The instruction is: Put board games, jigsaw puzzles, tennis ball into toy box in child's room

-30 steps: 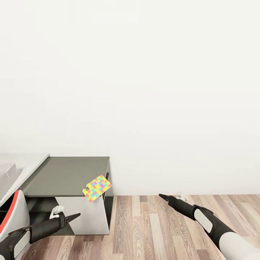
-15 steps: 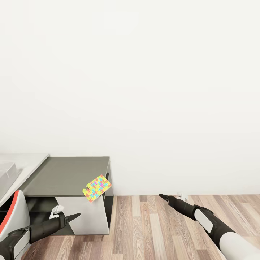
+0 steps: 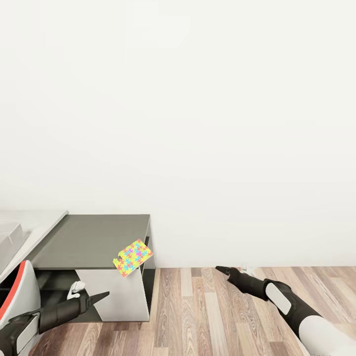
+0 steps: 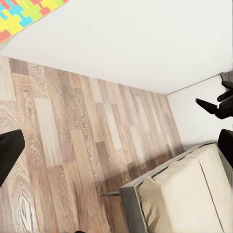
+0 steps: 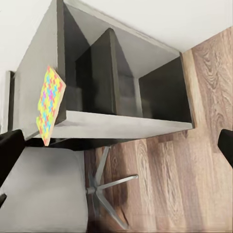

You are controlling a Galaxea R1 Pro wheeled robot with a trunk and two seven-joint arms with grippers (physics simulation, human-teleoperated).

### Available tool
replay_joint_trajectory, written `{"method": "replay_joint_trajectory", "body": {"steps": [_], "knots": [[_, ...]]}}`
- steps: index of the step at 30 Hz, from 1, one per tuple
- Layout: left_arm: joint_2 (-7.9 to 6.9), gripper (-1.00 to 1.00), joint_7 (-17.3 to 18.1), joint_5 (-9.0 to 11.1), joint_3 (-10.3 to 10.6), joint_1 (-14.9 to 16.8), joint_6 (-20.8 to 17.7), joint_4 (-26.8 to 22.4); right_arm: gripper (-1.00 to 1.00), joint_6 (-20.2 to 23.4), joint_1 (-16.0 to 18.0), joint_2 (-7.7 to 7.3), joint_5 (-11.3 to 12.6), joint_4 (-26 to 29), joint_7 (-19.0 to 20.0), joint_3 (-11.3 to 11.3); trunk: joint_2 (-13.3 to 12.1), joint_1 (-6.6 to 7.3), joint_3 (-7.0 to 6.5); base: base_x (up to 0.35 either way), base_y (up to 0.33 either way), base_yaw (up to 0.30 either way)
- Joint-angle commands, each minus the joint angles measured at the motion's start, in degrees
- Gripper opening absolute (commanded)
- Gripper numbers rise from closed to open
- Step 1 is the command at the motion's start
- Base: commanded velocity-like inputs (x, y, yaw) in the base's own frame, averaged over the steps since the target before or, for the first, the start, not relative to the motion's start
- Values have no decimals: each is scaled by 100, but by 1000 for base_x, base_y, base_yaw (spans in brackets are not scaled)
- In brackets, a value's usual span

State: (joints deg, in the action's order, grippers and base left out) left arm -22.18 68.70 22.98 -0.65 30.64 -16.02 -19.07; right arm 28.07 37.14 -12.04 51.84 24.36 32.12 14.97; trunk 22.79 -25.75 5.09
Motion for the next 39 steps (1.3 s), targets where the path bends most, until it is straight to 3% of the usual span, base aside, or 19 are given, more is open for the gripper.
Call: {"method": "replay_joint_trajectory", "body": {"steps": [1,13,19,29,39], "knots": [[-1,100,45,14,-6,4,-60,0,100,59,11,5,37,6,-8,12,13,-4,13,0,0,0],[-5,100,276,-3,6,3,-213,0,100,726,333,322,23,38,15,-36,13,-4,13,0,0,0],[5,100,498,-23,13,4,-229,-2,100,901,360,342,46,42,42,-58,13,-4,13,41,63,0],[35,100,569,-39,48,3,-232,-8,100,945,364,361,59,43,66,-63,13,-4,13,82,81,0],[49,100,566,-40,71,5,-227,-9,100,927,364,348,48,43,712,-63,13,-4,13,110,79,0]]}}
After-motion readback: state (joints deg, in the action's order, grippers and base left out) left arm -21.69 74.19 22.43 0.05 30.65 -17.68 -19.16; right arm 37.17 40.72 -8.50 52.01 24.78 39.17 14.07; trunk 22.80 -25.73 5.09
